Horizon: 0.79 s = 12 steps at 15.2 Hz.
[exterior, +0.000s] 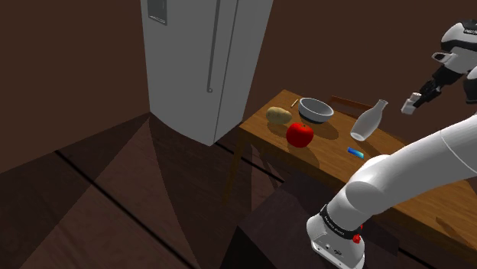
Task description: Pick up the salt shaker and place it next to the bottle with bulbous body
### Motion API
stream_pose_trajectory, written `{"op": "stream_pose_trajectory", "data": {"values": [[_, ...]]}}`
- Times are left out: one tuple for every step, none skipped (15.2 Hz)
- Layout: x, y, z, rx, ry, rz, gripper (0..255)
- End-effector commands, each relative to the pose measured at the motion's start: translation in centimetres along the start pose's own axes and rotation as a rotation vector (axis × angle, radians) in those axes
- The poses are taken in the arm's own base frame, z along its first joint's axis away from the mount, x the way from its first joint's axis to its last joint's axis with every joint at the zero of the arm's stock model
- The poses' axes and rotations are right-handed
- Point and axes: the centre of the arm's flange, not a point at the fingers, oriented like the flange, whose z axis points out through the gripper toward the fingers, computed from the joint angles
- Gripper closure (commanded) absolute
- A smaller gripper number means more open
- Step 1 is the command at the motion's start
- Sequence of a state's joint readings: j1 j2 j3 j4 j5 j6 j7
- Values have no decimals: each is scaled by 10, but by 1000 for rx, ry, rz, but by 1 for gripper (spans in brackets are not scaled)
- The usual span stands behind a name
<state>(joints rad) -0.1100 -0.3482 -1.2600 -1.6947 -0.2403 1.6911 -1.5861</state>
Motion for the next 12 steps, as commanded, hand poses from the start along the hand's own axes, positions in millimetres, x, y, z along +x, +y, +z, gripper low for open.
{"op": "stream_pose_trajectory", "data": {"values": [[-1, -1, 10, -1, 0, 0, 255], [-2, -2, 15, -1, 0, 0, 255], [-2, -2, 21, -1, 0, 0, 255], [-3, -3, 26, -1, 0, 0, 255], [-3, -3, 31, -1, 0, 0, 255], [-4, -4, 36, -1, 0, 0, 255], [-4, -5, 41, -1, 0, 0, 255], [-5, -5, 47, -1, 0, 0, 255], [-5, -6, 52, -1, 0, 0, 255], [-6, -6, 57, -1, 0, 0, 255], [-6, -7, 62, -1, 0, 0, 255], [-7, -7, 68, -1, 0, 0, 255]]}}
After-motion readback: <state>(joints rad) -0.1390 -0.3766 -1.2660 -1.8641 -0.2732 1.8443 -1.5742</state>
